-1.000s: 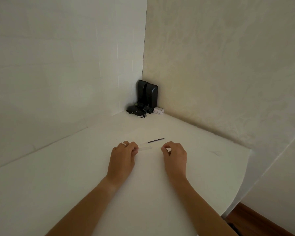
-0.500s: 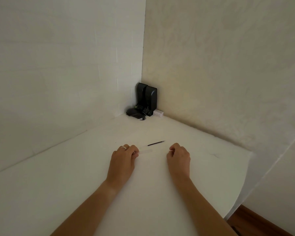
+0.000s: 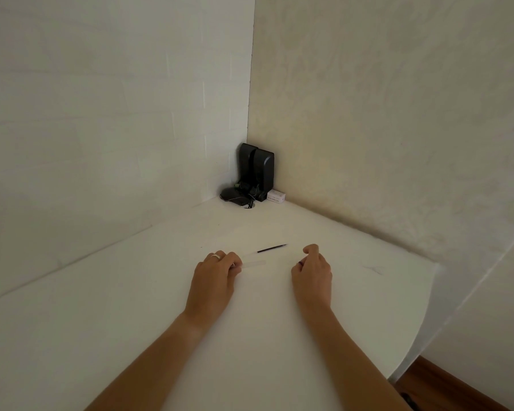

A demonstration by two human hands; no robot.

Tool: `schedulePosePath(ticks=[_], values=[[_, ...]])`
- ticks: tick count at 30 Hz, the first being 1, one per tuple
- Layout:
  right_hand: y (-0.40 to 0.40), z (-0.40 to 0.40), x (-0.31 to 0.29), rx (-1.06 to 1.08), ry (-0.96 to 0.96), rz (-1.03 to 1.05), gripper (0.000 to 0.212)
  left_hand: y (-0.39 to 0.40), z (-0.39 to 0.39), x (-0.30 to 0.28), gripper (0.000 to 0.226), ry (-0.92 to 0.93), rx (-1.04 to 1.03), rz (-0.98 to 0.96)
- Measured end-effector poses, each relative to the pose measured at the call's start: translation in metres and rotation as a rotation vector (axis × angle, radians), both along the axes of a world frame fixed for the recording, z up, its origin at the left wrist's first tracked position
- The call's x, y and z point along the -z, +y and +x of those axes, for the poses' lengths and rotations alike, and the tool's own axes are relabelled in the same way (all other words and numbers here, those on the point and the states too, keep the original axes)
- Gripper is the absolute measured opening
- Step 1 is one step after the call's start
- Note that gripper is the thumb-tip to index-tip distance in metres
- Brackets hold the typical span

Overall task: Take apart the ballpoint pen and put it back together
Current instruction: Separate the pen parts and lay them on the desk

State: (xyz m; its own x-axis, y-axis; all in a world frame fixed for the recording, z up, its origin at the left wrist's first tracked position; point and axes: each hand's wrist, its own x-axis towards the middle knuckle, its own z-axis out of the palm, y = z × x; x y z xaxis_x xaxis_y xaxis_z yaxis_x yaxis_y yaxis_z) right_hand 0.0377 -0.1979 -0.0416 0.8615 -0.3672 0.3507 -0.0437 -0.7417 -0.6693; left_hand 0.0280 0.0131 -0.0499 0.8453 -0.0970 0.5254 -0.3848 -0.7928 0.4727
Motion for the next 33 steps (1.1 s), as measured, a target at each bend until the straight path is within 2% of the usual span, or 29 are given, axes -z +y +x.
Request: schedulePosePath(ticks=[13,16,19,23,27,33], values=[[-0.002,-0.003,0.002,-0.013,0.011,-0.005,0.026,0.0,0.0,0.002,0.011,-0.022,-0.051,0.013],[0.003,-0.007,-0.001,0.0,-0.096,-0.103,0.023,0.0,0.0,0.001,0.012,-0.03,-0.062,0.006],[0.008,-0.007,-0.001,-0.143,-0.328,-0.312,0.016,0.0,-0.001,0.0,0.015,-0.06,-0.088,-0.001],[0.011,-0.006,0.004,-0.387,-0.37,-0.5,0.016,-0.003,-0.004,-0.004,0.02,-0.147,-0.118,0.048],[0.011,-0.005,0.007,-0.46,-0.357,-0.518,0.005,-0.005,-0.005,-0.009,0.022,-0.252,-0.142,0.121],[0.011,-0.004,0.008,-0.452,-0.383,-0.473,0.018,-0.006,-0.006,-0.01,0.026,-0.281,-0.193,0.164]])
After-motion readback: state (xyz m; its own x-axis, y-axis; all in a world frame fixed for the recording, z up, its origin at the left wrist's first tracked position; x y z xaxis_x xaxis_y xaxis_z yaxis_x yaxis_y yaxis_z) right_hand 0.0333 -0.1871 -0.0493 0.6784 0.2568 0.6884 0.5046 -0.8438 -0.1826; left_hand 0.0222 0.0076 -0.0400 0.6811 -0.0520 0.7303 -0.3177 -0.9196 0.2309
